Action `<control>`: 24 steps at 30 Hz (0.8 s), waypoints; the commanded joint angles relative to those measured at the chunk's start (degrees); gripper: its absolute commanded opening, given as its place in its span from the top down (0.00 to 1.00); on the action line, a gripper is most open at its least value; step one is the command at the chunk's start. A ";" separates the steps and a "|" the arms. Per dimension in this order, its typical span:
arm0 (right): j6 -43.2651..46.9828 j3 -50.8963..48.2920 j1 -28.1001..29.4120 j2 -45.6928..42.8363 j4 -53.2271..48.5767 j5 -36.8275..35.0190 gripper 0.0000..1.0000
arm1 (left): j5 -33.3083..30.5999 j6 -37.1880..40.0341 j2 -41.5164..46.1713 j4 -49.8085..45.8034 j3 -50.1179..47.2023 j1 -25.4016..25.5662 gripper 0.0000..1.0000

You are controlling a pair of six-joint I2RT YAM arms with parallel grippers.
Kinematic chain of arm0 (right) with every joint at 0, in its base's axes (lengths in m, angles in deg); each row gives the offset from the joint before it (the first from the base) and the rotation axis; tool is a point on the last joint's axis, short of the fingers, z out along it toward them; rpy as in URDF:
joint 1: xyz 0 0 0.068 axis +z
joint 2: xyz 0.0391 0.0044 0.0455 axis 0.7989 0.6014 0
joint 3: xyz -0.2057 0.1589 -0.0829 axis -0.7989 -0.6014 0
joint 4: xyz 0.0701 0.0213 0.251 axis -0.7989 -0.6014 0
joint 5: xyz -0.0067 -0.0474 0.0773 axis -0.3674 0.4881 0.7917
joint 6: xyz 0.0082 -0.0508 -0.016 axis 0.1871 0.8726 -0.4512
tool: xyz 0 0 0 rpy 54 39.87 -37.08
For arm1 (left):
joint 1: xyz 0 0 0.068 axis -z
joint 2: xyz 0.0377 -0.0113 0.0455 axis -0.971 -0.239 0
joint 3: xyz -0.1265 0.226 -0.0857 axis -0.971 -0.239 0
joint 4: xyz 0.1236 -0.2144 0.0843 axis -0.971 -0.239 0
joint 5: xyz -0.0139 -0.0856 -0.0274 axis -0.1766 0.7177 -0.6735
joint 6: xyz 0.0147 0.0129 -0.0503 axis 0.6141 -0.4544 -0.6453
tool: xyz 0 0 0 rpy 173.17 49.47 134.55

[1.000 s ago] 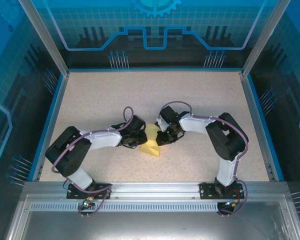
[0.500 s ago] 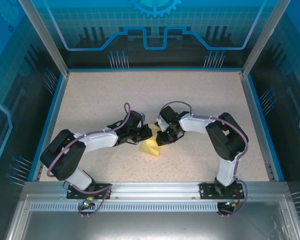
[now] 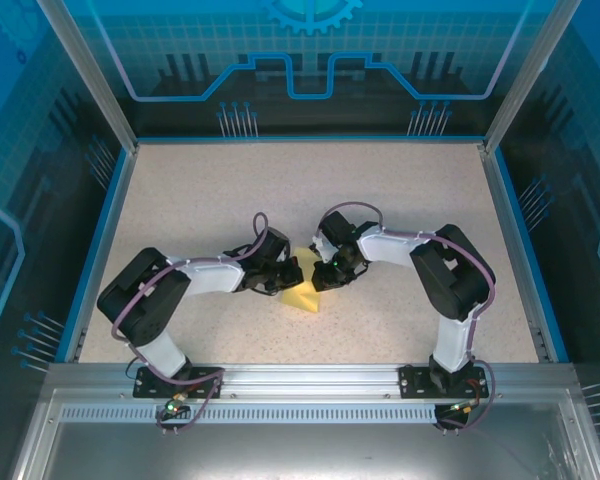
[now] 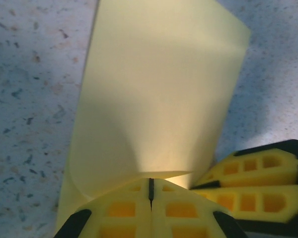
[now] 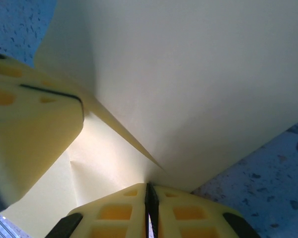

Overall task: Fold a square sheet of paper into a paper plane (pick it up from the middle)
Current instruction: Fold the triangle a second time at the center of the table.

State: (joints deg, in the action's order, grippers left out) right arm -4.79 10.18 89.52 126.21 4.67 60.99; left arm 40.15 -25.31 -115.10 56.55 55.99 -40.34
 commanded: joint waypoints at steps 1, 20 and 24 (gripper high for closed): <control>0.83 -2.83 0.40 5.76 -4.84 -9.86 0.87 | -2.42 0.01 -1.42 -1.73 -0.94 -0.23 0.98; 1.66 -2.41 0.51 5.84 -5.10 -9.63 0.87 | -5.15 1.93 4.47 -3.10 -3.96 -7.45 0.97; 1.70 -2.21 0.68 5.81 -5.22 -9.60 0.87 | -1.91 3.15 7.29 -2.98 -2.63 -7.32 0.96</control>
State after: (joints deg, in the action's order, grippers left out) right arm -4.24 10.90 89.54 126.67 3.97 61.03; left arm 38.01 -24.39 -110.55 56.35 51.38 -47.64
